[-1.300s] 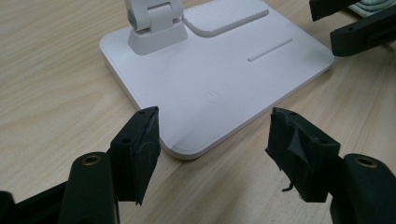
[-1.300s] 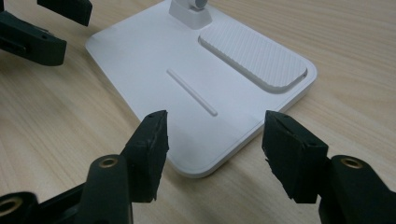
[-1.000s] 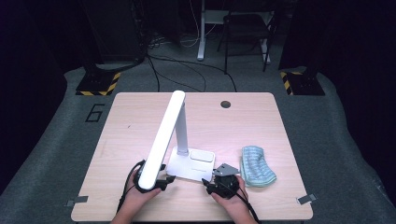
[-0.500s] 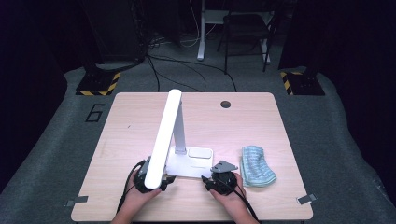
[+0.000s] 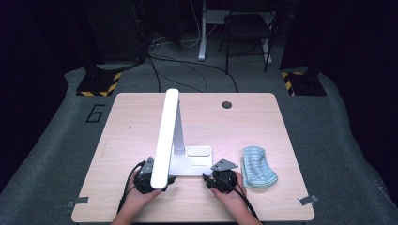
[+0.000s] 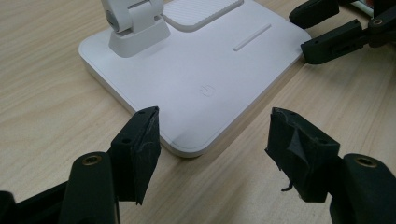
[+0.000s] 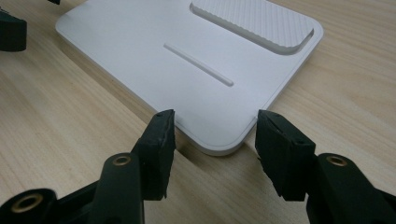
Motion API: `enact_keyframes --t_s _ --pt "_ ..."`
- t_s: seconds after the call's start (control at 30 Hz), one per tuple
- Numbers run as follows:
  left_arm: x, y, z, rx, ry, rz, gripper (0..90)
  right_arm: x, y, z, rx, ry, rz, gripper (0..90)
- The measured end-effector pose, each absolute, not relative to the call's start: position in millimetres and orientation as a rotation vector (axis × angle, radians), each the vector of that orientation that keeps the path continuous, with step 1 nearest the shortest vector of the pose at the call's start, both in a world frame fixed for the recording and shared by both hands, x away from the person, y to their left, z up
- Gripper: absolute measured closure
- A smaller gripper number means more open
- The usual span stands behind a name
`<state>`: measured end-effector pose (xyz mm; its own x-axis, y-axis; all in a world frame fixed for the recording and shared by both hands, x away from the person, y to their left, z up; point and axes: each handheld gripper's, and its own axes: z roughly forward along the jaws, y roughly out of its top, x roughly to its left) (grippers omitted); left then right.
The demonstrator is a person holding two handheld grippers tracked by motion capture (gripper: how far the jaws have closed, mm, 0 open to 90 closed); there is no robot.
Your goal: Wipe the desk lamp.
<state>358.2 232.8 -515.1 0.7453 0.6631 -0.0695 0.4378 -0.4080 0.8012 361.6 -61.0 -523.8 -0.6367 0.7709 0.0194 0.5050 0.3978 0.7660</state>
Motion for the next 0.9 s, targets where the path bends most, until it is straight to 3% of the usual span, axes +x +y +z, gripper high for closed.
enact_keyframes --t_s 0.9 --pt "355 235 -510 2.043 0.82 0.323 34.7 346 -95 -485 1.082 2.238 1.233 44.1"
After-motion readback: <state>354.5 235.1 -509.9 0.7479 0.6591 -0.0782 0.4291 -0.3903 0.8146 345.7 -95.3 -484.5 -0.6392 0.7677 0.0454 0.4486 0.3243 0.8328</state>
